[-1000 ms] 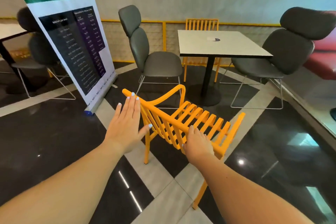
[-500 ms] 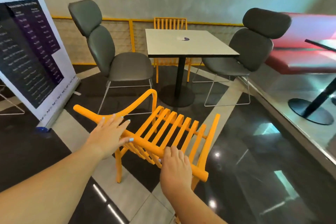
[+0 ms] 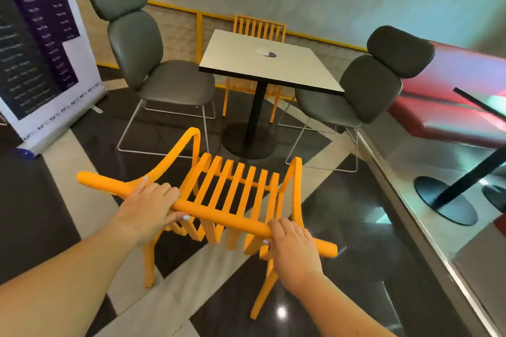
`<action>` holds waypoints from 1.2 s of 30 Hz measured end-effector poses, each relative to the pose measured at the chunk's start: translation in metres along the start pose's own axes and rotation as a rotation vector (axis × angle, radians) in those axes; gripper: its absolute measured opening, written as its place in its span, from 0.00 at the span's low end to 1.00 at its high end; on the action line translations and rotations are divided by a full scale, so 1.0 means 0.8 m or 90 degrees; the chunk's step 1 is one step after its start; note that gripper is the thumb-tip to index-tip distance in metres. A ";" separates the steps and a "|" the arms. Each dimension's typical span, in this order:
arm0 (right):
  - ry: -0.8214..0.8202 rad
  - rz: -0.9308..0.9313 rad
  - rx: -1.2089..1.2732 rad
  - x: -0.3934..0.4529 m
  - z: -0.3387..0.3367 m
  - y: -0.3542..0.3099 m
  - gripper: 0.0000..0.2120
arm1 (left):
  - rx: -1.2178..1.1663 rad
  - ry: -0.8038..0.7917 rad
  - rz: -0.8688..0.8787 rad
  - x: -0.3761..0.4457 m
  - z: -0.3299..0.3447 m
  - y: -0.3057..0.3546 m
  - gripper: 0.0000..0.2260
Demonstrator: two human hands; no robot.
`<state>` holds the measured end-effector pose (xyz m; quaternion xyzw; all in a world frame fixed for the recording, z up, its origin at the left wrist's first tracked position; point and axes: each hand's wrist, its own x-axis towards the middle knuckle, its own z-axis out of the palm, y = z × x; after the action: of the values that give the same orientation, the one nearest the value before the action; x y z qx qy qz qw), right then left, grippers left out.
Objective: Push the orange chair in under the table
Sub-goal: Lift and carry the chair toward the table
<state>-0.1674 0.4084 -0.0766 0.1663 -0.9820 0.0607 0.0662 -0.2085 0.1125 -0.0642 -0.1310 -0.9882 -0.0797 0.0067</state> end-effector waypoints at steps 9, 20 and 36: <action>-0.035 0.042 -0.062 -0.029 -0.036 0.154 0.15 | -0.015 0.156 -0.033 0.024 0.049 0.176 0.16; 0.041 0.100 -0.082 -0.020 -0.015 0.137 0.15 | 0.000 0.140 -0.088 0.007 0.048 0.152 0.16; 0.015 0.045 -0.062 0.091 0.004 0.221 0.09 | 0.000 0.117 -0.116 0.130 0.053 0.163 0.15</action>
<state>-0.2949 0.5504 -0.0862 0.1276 -0.9881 0.0172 0.0839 -0.2745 0.2704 -0.0826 -0.0328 -0.9912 -0.0915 0.0904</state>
